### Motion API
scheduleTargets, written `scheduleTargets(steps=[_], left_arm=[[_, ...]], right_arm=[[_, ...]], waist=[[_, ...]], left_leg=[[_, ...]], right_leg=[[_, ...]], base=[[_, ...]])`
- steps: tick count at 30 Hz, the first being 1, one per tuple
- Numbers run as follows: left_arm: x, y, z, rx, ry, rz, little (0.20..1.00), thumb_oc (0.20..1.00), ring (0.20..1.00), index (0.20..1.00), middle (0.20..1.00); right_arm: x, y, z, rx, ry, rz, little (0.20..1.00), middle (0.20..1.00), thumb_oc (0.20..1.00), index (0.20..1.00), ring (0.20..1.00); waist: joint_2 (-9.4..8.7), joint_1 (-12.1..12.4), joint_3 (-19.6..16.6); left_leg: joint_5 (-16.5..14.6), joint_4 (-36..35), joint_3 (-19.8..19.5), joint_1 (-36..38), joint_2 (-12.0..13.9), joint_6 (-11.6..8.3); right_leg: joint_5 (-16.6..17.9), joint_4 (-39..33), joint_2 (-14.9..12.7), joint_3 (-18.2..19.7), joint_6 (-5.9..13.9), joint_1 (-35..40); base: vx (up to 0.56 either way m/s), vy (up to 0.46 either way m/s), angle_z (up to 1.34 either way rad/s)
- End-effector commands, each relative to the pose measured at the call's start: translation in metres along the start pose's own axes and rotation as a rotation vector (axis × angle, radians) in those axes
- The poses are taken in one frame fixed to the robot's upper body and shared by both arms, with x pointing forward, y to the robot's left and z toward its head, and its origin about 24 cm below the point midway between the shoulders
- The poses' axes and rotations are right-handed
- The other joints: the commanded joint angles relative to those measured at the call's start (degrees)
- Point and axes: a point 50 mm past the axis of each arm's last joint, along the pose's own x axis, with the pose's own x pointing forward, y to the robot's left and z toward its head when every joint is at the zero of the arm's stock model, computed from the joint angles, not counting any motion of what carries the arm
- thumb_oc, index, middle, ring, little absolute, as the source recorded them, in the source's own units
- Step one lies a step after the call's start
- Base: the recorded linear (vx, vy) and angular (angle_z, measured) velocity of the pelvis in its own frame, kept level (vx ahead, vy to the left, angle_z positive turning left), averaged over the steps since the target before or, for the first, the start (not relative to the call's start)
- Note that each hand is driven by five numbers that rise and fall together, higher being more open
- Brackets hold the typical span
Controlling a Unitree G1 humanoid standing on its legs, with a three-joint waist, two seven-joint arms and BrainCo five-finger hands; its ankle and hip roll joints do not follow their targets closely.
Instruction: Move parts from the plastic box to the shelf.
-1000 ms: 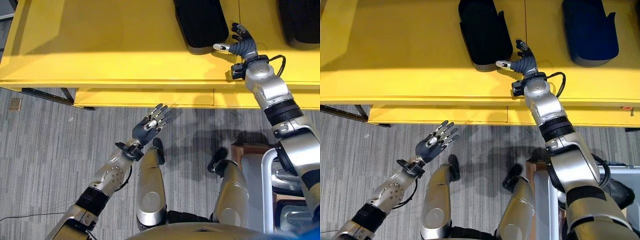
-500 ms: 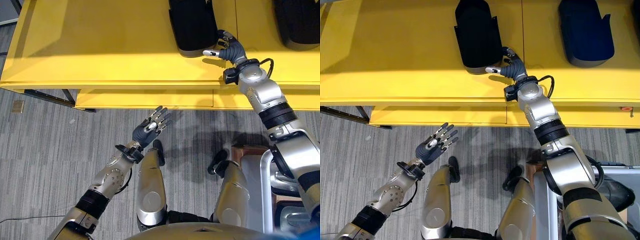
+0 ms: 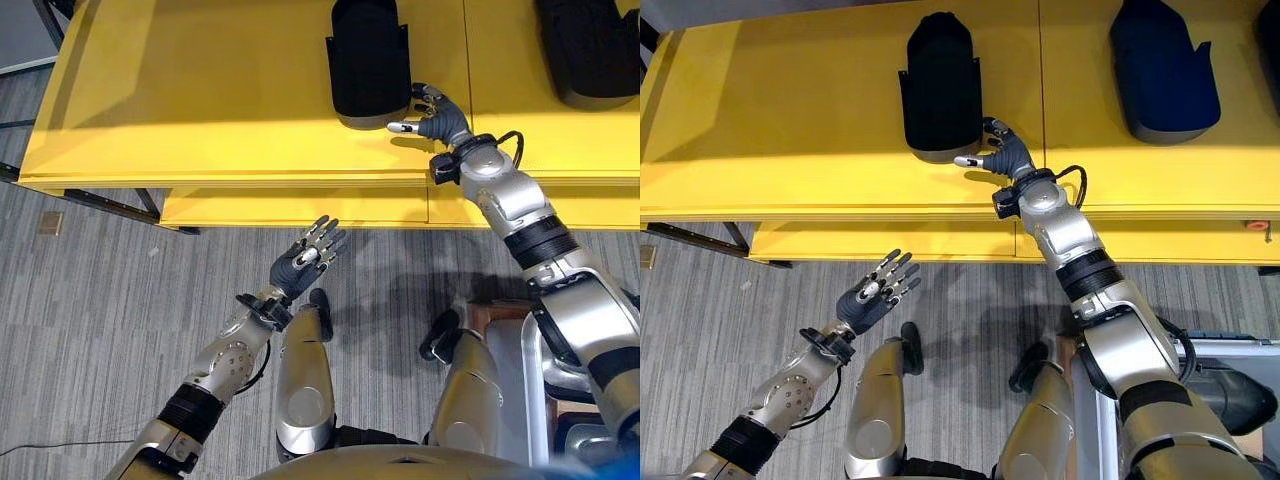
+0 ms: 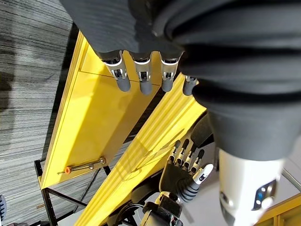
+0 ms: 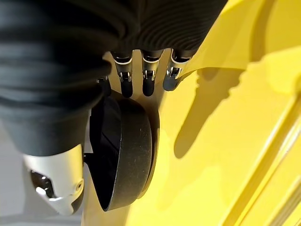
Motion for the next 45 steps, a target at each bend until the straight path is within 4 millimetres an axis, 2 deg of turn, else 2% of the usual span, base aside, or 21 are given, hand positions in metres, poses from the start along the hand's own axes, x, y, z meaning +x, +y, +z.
scheduleTargets(steps=[1,8,11,13,23,24,25,30,33,37,39,41,44,45], left_arm=[[0.004,-0.016,0.000,0.030,-0.016,-0.067,1.000,1.000,1.000,1.000,1.000],[0.006,-0.017,0.002,0.025,-0.024,-0.064,1.000,1.000,1.000,1.000,1.000],[0.008,-0.019,0.001,0.027,-0.031,-0.060,1.000,1.000,1.000,1.000,1.000],[0.010,-0.018,0.003,0.024,-0.045,-0.051,1.000,1.000,1.000,1.000,1.000],[0.009,-0.016,0.003,0.022,-0.075,-0.023,1.000,1.000,1.000,1.000,1.000],[0.010,-0.016,0.005,0.026,-0.083,-0.023,1.000,1.000,1.000,1.000,1.000],[0.010,-0.015,0.004,0.025,-0.089,-0.019,1.000,1.000,1.000,1.000,1.000],[0.010,-0.014,0.003,0.028,-0.105,-0.010,1.000,1.000,1.000,1.000,1.000],[0.009,-0.012,0.003,0.029,-0.123,0.006,1.000,1.000,1.000,1.000,1.000],[0.003,-0.005,0.003,0.015,-0.155,0.048,1.000,1.000,1.000,1.000,1.000],[-0.002,-0.003,0.001,-0.021,-0.171,0.063,1.000,1.000,1.000,1.000,1.000],[-0.021,0.008,-0.012,-0.034,-0.156,0.130,1.000,1.000,1.000,1.000,1.000],[-0.035,0.013,-0.023,-0.025,-0.096,0.154,1.000,1.000,1.000,1.000,1.000],[-0.046,0.017,-0.029,-0.012,-0.043,0.174,1.000,1.000,1.000,1.000,1.000]], right_arm=[[-0.004,0.040,-0.023,0.075,0.069,0.110,1.000,1.000,1.000,1.000,1.000],[-0.004,0.033,-0.027,0.076,0.073,0.077,1.000,1.000,1.000,1.000,1.000],[-0.005,0.029,-0.028,0.056,0.055,-0.054,1.000,1.000,1.000,1.000,1.000],[-0.004,0.008,-0.022,0.035,-0.017,-0.178,1.000,1.000,1.000,1.000,1.000],[-0.017,-0.008,-0.003,0.026,-0.220,-0.362,1.000,1.000,1.000,1.000,1.000],[-0.018,-0.010,0.000,0.025,-0.233,-0.371,1.000,1.000,1.000,1.000,1.000],[-0.020,-0.012,0.000,0.025,-0.253,-0.382,1.000,1.000,1.000,1.000,1.000],[-0.027,-0.004,-0.006,0.034,-0.261,-0.358,1.000,1.000,1.000,1.000,1.000],[-0.033,-0.003,-0.012,0.106,-0.283,-0.408,1.000,1.000,1.000,1.000,1.000],[-0.043,0.004,-0.016,0.129,-0.328,-0.326,1.000,1.000,1.000,1.000,1.000],[-0.053,0.016,-0.023,0.148,-0.319,-0.259,1.000,1.000,1.000,1.000,1.000],[-0.086,0.045,-0.067,0.175,-0.211,-0.008,1.000,1.000,1.000,1.000,1.000],[-0.108,0.051,-0.099,0.203,-0.095,0.053,1.000,1.000,1.000,1.000,1.000],[-0.124,0.048,-0.118,0.229,-0.028,0.070,1.000,1.000,1.000,1.000,1.000]], waist=[[-0.69,2.6,1.7],[-0.63,2.3,1.7],[-0.61,2.0,1.7],[-0.54,1.6,1.7],[-0.63,0.3,1.7],[-0.52,0.3,1.7],[-0.51,0.1,1.7],[-0.57,-0.6,1.7],[-0.51,-1.3,1.7],[-0.58,-1.8,1.7],[-0.80,-2.3,1.7],[-1.61,-2.9,-0.7],[-1.98,-3.0,-3.1],[-2.40,-3.1,-4.8]], left_leg=[[0.3,-3.3,1.1,0.1,-1.4,2.11],[0.0,-3.0,1.0,0.0,-1.4,2.13],[0.0,-3.1,1.2,0.1,-1.3,2.18],[-0.2,-2.9,1.0,-0.1,-1.4,2.12],[0.0,-3.9,1.2,0.6,-1.5,2.24],[1.4,-4.8,1.6,0.1,-1.3,2.80],[1.5,-5.1,1.7,0.3,-1.3,2.76],[1.7,-5.9,1.9,1.3,-1.4,2.75],[2.2,-7.4,2.2,3.0,-1.7,2.77],[2.9,-9.6,2.5,6.0,-2.1,2.66],[3.4,-11.4,2.6,8.3,-2.5,2.52],[5.2,-16.3,2.7,13.3,-3.3,1.89],[6.3,-19.3,2.6,16.0,-3.8,1.42],[6.7,-21.2,2.8,17.8,-4.3,1.10]], right_leg=[[-5.7,7.3,-1.4,-1.6,3.94,1.3],[-5.7,7.4,-1.4,-1.3,4.02,1.1],[-5.6,7.3,-1.4,-1.2,4.04,1.1],[-5.5,7.1,-1.0,-0.7,4.15,1.0],[-4.9,5.6,-0.2,0.2,4.51,1.3],[-3.7,4.7,0.2,-0.2,3.77,0.7],[-3.5,4.2,0.3,-0.1,3.80,0.9],[-3.0,3.0,0.6,0.2,3.88,1.6],[-2.6,1.4,1.1,0.7,3.95,3.0],[-2.1,-0.9,1.3,0.6,4.19,5.8],[-1.6,-3.0,1.5,0.4,4.36,8.0],[0.7,-10.7,2.4,-0.8,4.76,14.2],[2.2,-15.7,3.2,-1.7,5.11,18.1],[3.3,-19.3,3.6,-2.3,5.61,20.6]], base=[[0.00,0.000,0.00],[0.00,0.000,0.00],[0.00,0.000,0.00],[0.00,0.000,0.00],[-0.01,-0.001,0.00],[-0.08,-0.007,0.00],[-0.08,-0.006,-0.02],[-0.04,-0.008,-0.05],[-0.04,0.003,-0.03],[0.00,0.000,0.00],[-0.01,0.035,-0.04],[0.01,0.040,0.00],[0.03,0.024,0.06],[0.03,0.027,0.05]])
